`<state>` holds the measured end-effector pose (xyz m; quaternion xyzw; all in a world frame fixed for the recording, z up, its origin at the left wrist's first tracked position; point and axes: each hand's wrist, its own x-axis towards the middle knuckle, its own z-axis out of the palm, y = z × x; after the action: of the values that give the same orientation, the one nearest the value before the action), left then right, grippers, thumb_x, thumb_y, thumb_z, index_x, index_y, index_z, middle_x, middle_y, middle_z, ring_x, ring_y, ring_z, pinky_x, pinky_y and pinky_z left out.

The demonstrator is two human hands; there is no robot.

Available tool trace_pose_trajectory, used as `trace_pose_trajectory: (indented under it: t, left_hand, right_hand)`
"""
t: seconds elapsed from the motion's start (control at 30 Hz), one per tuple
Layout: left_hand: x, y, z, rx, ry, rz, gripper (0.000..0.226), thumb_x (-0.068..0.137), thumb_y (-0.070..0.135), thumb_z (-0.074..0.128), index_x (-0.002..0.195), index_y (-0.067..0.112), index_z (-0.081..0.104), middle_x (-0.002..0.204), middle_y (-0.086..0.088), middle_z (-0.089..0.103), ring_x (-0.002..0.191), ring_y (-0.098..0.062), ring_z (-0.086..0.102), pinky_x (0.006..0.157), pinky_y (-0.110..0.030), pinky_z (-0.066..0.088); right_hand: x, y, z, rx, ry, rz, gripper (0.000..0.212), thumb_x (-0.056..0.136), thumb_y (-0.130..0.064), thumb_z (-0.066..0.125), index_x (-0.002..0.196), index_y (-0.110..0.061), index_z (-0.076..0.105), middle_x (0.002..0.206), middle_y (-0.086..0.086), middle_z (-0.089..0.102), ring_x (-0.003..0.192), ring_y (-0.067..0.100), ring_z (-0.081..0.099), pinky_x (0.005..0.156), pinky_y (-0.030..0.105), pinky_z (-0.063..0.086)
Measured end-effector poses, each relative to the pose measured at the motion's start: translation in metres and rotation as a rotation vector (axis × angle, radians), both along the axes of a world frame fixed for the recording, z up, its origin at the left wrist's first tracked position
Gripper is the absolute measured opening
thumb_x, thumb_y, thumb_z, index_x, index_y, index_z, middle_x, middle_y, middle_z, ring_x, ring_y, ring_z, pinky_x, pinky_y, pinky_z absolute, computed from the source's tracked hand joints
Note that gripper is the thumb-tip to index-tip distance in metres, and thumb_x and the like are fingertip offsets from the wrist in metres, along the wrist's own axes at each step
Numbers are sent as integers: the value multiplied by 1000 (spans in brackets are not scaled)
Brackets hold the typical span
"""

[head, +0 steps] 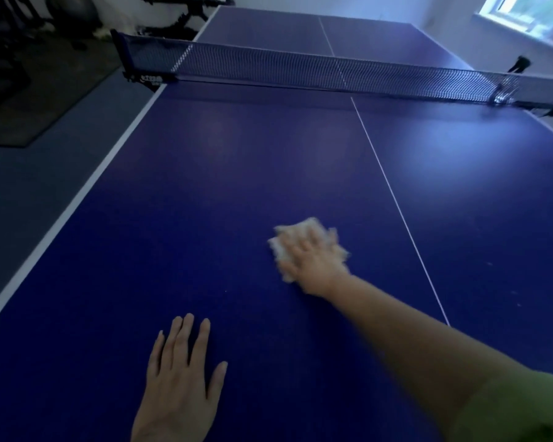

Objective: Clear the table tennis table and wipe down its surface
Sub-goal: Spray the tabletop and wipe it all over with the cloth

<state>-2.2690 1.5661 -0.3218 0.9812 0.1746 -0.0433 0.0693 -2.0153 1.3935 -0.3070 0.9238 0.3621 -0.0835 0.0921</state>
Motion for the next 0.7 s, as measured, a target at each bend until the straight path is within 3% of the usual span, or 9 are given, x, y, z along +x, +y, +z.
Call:
trace_pose_trajectory:
  t: [0.07,0.13,0.2,0.33,0.43,0.5,0.57,0.63,0.7]
  left_hand:
    - [0,0,0,-23,15,0,104,69,72,-35,151,23,6,163,-6,7,149,-18,0,121,-38,-5]
    - [0,1,4,-40,58,-6,98,82,69,-24,151,17,23,160,-11,22,147,-23,17,119,-40,2]
    - [-2,-1,2,-10,2,-20,99,75,68,-32,152,20,5,163,-8,4,149,-20,1,121,-38,-4]
    - [-5,-1,0,17,2,-7,95,65,64,-44,148,24,-20,162,-3,-15,147,-16,-19,121,-40,-11]
    - [-7,-3,3,16,-12,1,98,71,64,-38,153,22,-5,164,-6,-5,150,-18,-10,123,-41,-4]
    - [-8,-3,4,-5,-13,-14,97,80,65,-28,155,19,12,163,-8,9,150,-20,0,123,-43,2]
    - [-8,-3,5,-17,-6,-21,94,85,65,-19,153,17,23,161,-10,18,150,-21,8,123,-44,7]
    - [-9,-3,5,-9,-6,-23,93,86,65,-18,153,17,26,160,-10,20,150,-22,11,122,-44,8]
    - [-9,-3,4,10,-13,-23,94,85,65,-20,153,17,24,161,-10,18,150,-22,9,123,-44,7]
  right_hand:
    - [25,-54,5,-35,19,-354,85,94,-38,48,154,-35,-13,163,-2,-19,145,48,-16,107,77,-1]
    - [21,-84,10,129,120,-682,71,100,-44,34,154,-38,-12,164,-2,-16,146,45,-18,111,72,-4]
    - [-7,-76,5,244,130,-772,63,101,-52,21,153,-39,-13,164,-1,-17,146,43,-18,112,70,-6]
    - [-103,-24,-21,262,62,-240,69,96,-57,20,152,-39,-15,161,-7,-24,141,39,-34,111,69,-13]
    - [-134,-39,-27,310,86,38,60,99,-58,14,155,-41,-2,163,-11,-13,145,25,-32,116,60,-13]
    - [-116,-74,-24,287,-6,33,56,102,-48,24,155,-41,8,165,-6,0,150,32,-15,117,61,1]
    - [-83,-113,-20,243,-75,-270,59,101,-41,31,155,-40,6,165,0,-1,149,40,-8,115,66,10]
    - [-60,-136,-14,295,-1,-680,60,102,-46,21,155,-40,-5,165,-1,-9,148,37,-14,116,65,3]
    - [-57,-122,-9,315,40,-874,62,101,-51,15,155,-36,-11,164,2,-13,148,38,-17,115,66,-1]
